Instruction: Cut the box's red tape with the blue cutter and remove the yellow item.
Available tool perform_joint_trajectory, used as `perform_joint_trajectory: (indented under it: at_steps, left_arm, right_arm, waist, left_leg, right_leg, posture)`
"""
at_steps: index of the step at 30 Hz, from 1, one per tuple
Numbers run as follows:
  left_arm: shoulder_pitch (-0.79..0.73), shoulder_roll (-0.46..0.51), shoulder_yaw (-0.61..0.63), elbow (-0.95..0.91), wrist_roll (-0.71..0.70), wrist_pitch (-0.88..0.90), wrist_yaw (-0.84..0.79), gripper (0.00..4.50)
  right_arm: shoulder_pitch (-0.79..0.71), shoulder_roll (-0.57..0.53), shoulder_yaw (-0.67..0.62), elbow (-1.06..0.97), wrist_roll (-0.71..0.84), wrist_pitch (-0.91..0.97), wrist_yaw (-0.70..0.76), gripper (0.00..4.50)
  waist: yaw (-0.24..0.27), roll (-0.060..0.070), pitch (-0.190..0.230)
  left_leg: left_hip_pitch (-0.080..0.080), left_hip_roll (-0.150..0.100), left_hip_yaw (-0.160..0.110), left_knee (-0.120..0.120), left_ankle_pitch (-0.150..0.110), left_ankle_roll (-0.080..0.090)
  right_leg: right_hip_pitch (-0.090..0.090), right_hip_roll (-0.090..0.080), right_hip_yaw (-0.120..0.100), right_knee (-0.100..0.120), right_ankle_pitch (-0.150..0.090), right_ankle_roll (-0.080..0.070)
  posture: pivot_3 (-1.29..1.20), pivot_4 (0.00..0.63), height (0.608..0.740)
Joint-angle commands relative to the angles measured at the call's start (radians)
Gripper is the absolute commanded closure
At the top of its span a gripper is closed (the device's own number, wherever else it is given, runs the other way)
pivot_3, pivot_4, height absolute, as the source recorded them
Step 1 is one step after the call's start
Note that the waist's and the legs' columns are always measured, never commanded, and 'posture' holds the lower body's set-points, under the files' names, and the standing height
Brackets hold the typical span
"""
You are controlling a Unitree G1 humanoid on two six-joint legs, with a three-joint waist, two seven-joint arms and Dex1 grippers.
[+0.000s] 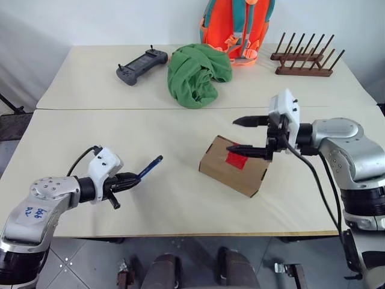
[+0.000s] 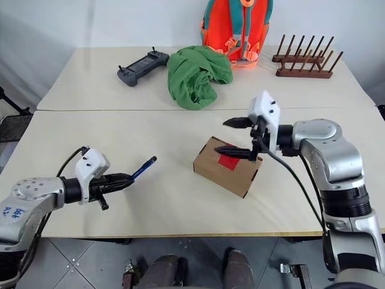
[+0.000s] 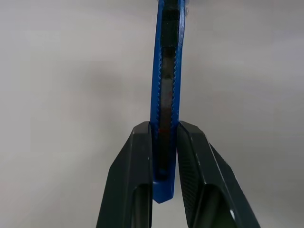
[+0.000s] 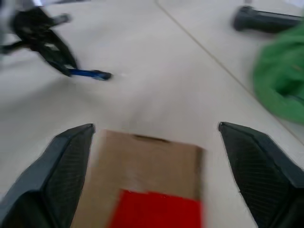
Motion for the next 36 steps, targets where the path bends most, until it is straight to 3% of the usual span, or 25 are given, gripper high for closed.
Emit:
perform_joint_trajectory:
  at_steps: [1, 6, 9, 15, 19, 36]
  left_arm:
    - [0.03, 0.048, -0.025, 0.001, 0.031, -0.165, -0.112, 4.09]
    - [0.04, 0.097, -0.096, -0.032, 0.094, -0.172, -0.126, 4.09]
    - [0.057, 0.118, -0.14, -0.067, 0.131, -0.137, -0.112, 4.09]
    - [0.066, 0.178, -0.23, -0.1, 0.28, -0.165, -0.085, 4.09]
    - [0.068, 0.151, -0.239, -0.129, 0.281, -0.189, -0.074, 4.09]
    - [0.167, 0.145, -0.204, -0.179, 0.277, -0.235, -0.093, 4.09]
  right_arm:
    - [0.013, -0.02, 0.054, -0.178, 0.039, 0.079, -0.025, 1.63]
    - [0.03, -0.023, 0.212, -0.318, -0.028, 0.107, -0.083, 3.39]
    - [0.02, 0.03, 0.337, -0.309, -0.122, 0.072, -0.147, 4.48]
    - [-0.008, 0.168, 0.51, -0.272, -0.25, 0.026, -0.217, 4.48]
    - [-0.023, 0.216, 0.556, -0.2, -0.315, -0.024, -0.23, 4.48]
    - [-0.001, 0.262, 0.691, -0.037, -0.523, -0.206, -0.183, 4.48]
  waist:
    - [0.0, 0.0, 0.0]
    - [0.0, -0.002, 0.001]
    - [-0.001, -0.003, 0.001]
    - [-0.005, -0.003, 0.001]
    - [-0.007, -0.003, 0.001]
    - [-0.022, -0.003, 0.0]
  left_leg:
    - [0.0, 0.0, 0.0, 0.0, 0.0, 0.0]
    - [0.0, 0.0, 0.004, 0.0, -0.001, 0.002]
    - [0.001, 0.0, 0.004, 0.0, -0.001, 0.002]
    - [0.002, 0.0, 0.006, 0.0, -0.001, 0.002]
    - [0.003, 0.0, 0.008, 0.0, -0.001, 0.003]
    - [0.005, 0.0, 0.008, 0.0, -0.001, 0.003]
  right_leg:
    - [0.0, 0.0, 0.0, 0.0, 0.0, 0.0]
    - [0.0, -0.001, -0.001, -0.001, 0.0, 0.0]
    - [0.0, -0.001, -0.001, -0.001, 0.0, 0.0]
    - [-0.001, 0.0, -0.001, 0.001, 0.0, 0.0]
    - [0.0, 0.0, 0.0, 0.001, 0.0, 0.0]
    - [0.0, -0.001, 0.0, 0.002, 0.0, 0.0]
  posture:
    - [0.0, 0.15, 0.74]
    - [0.0, 0.15, 0.74]
    - [0.0, 0.15, 0.74]
    - [0.0, 0.15, 0.74]
    - [0.0, 0.15, 0.74]
    - [0.0, 0.15, 0.74]
